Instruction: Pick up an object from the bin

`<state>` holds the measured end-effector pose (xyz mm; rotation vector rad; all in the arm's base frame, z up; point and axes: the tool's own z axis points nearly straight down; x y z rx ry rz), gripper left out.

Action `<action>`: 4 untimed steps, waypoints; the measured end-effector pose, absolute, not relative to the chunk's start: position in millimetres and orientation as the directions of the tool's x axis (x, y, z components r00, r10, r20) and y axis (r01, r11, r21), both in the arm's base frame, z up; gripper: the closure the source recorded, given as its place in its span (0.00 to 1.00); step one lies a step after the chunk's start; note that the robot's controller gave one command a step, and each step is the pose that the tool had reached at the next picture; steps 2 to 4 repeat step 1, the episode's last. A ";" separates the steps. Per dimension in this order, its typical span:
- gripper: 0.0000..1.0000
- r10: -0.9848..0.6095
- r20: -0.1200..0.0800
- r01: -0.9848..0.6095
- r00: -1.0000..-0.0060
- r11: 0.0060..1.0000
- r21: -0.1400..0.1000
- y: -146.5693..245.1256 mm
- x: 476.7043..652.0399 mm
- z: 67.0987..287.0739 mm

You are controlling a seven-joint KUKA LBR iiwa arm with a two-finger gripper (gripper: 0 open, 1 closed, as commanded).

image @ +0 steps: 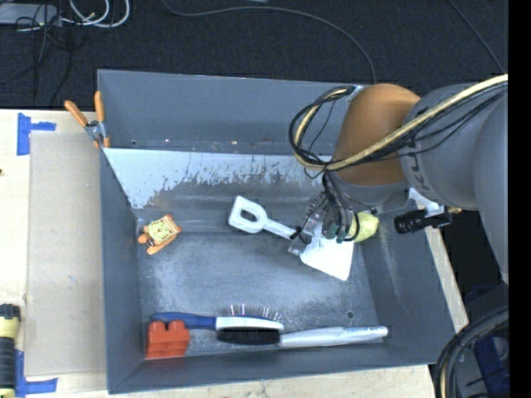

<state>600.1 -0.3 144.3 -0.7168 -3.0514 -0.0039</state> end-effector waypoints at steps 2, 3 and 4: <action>1.00 0.444 0.010 0.444 -0.896 0.896 0.000 -0.3 599.7 160.5; 1.00 0.444 0.010 0.444 -0.896 0.896 0.000 -0.3 599.7 160.5; 1.00 0.444 0.010 0.444 -0.896 0.896 0.000 -0.3 599.7 160.5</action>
Offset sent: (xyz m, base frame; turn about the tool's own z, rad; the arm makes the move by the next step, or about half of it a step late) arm -0.0001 -0.0001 0.0172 0.0000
